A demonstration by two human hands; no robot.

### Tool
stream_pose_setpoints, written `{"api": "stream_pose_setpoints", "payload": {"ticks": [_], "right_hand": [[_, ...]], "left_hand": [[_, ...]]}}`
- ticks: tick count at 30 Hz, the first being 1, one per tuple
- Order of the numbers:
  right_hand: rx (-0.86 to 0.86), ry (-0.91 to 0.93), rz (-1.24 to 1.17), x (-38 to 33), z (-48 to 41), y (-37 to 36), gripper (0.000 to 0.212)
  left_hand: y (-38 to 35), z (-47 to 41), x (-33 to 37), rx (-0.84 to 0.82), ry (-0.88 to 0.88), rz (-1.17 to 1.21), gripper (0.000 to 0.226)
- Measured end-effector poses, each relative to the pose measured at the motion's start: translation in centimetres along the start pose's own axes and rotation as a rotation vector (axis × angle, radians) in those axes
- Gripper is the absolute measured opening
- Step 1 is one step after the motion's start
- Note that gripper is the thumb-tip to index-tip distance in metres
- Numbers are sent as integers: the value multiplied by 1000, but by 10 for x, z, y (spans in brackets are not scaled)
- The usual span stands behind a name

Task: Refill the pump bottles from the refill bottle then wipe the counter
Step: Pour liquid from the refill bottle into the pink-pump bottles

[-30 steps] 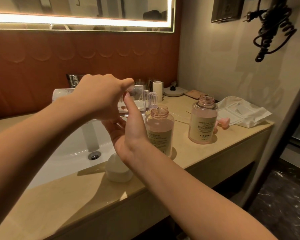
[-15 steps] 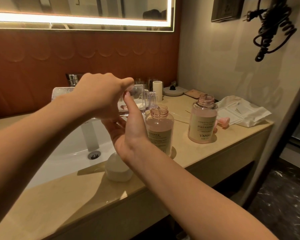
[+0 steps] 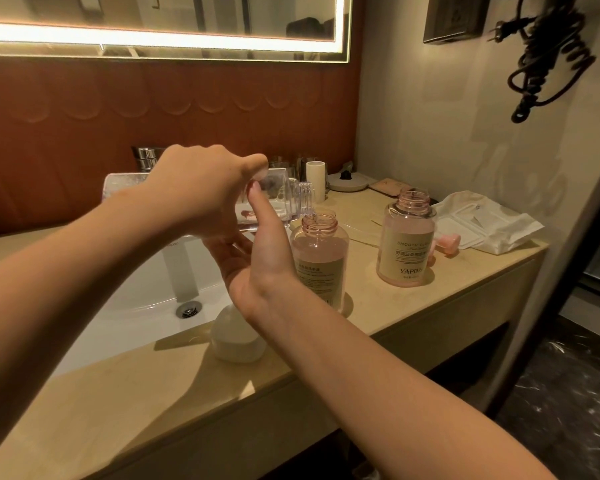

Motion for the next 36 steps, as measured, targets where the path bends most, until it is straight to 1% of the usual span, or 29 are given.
{"api": "stream_pose_setpoints", "payload": {"ticks": [11, 22, 26, 29, 32, 36], "right_hand": [[-3, -8, -15, 0, 1, 1, 26], [-5, -15, -23, -1, 0, 0, 24], [-8, -13, -17, -1, -2, 0, 30], [-4, -10, -14, 0, -2, -1, 42], [-11, -15, -20, -1, -1, 0, 33], [-6, -32, -34, -1, 0, 0, 33]], "left_hand": [[-2, -1, -1, -2, -15, -6, 68], [0, -2, 0, -12, -19, -39, 75], [1, -2, 0, -29, -25, -37, 74], [3, -3, 0, -29, -28, -46, 72], [4, -3, 0, -34, -24, -52, 72], [4, -4, 1, -43, -23, -55, 73]]}}
Point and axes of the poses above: each hand's wrist, its own z-axis away from the middle knuckle, its own y-axis out of the back of the hand, x = y × z, the point moved 1 cm from there along -z, towards the middle knuckle, and after that the axes turned 8 degrees about x, right-handed, at the moved point
